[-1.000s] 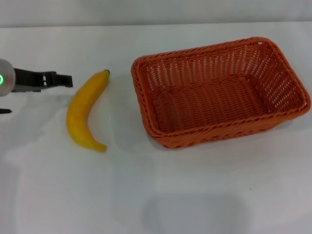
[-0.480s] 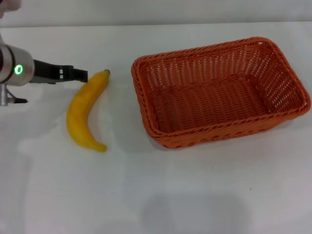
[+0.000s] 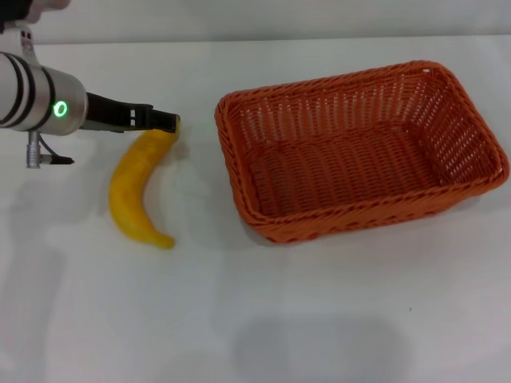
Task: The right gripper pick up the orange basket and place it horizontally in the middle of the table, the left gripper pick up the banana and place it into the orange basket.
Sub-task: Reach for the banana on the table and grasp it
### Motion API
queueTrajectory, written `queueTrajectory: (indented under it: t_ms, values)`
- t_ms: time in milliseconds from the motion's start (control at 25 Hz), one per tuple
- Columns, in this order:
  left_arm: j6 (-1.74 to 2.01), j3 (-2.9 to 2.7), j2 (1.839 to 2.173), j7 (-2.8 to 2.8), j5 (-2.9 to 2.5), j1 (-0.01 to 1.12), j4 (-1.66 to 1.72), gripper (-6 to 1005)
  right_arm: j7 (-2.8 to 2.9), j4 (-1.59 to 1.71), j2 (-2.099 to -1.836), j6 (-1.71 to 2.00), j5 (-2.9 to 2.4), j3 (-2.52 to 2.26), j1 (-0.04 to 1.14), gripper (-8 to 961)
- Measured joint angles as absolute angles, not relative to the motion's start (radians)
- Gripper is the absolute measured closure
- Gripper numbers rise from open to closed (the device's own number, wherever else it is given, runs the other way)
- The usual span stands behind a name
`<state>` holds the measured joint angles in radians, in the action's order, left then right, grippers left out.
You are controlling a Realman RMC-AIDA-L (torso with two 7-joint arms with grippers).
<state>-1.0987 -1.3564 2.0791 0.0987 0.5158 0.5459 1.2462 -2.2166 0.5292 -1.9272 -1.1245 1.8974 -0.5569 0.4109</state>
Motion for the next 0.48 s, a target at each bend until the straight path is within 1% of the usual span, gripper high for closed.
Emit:
queueTrajectory:
  t_ms: [480]
  values:
    - [-1.102,-1.414,2.081,0.059,0.516,0.484,1.350,119,-2.217,0.528,-1.925,-1.102,1.898,-0.557,0.413,173]
